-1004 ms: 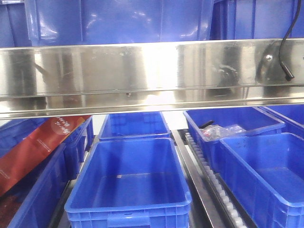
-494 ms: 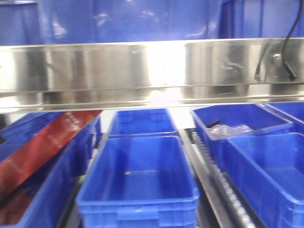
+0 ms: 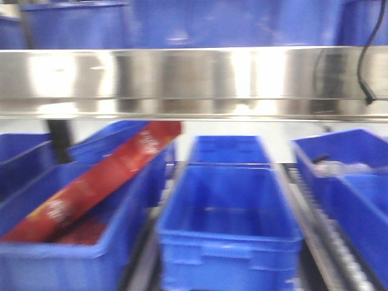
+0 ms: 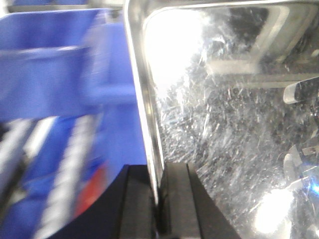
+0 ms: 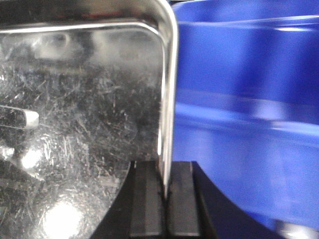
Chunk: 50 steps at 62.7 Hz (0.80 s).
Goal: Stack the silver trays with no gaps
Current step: 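Hold the tray in both grippers while the base turns away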
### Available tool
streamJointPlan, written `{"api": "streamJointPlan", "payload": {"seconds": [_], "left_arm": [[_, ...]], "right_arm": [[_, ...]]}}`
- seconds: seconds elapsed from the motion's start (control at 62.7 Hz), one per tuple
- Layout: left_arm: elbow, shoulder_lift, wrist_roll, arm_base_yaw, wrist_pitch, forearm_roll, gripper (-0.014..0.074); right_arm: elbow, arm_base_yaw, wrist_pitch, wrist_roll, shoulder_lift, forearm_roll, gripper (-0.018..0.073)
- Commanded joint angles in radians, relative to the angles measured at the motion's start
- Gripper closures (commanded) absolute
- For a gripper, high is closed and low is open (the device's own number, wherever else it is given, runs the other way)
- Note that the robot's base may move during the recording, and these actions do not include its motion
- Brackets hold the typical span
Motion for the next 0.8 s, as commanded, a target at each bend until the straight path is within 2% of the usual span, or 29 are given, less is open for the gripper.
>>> {"api": "streamJointPlan", "payload": {"seconds": [0.0, 0.781], "left_arm": [[-0.007, -0.011, 0.021, -0.021, -0.084, -0.014, 0.0615], [-0.007, -0.011, 0.021, -0.021, -0.084, -0.014, 0.0615]], "right_arm": [[-0.015, 0.020, -0.045, -0.018, -0.018, 0.069, 0.0638], [-0.015, 0.020, -0.045, -0.018, -0.018, 0.069, 0.0638]]}}
